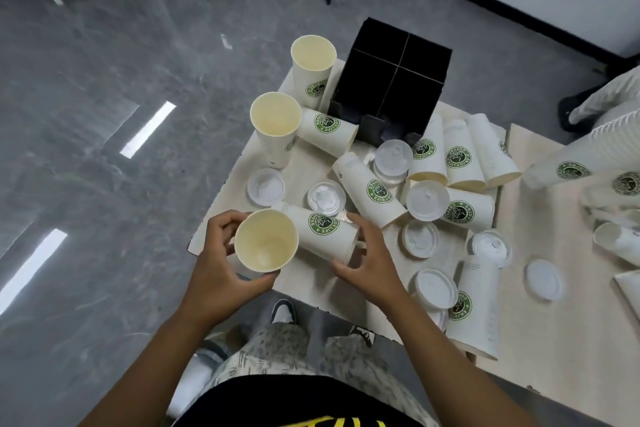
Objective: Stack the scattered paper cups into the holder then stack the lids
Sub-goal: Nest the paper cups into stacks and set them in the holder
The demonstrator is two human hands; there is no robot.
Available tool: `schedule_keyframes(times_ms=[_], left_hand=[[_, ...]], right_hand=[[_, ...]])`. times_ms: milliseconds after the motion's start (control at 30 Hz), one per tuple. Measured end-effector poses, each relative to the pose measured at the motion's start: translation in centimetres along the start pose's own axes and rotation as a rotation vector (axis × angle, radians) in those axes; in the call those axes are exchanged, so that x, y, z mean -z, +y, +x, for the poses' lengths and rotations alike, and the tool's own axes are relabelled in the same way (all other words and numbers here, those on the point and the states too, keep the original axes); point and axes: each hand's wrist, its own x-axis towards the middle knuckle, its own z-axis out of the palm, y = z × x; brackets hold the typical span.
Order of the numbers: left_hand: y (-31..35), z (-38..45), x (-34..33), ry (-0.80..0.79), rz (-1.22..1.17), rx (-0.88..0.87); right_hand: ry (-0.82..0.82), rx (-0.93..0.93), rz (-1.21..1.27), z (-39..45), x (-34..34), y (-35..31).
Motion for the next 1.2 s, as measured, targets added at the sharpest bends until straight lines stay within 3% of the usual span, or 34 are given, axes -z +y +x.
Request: schedule_keyframes(times_ms=[433,800,1200], left_hand=[[0.1,0.1,-2.4,-0.067,-0.009,-0.008],[0.8,1.0,-3.2,-0.068,-0.059,0.009],[0.5,2.9,-3.6,-0.114,0.022,0.083]], right_hand=[[0.279,0.252,-0.067,-3.6,7.3,-7.8],[0.398,0.456,-0.117,-4.5,9.2,-14.5],[0.209,0.517,-0.243,-2.4,4.7,-15.7]])
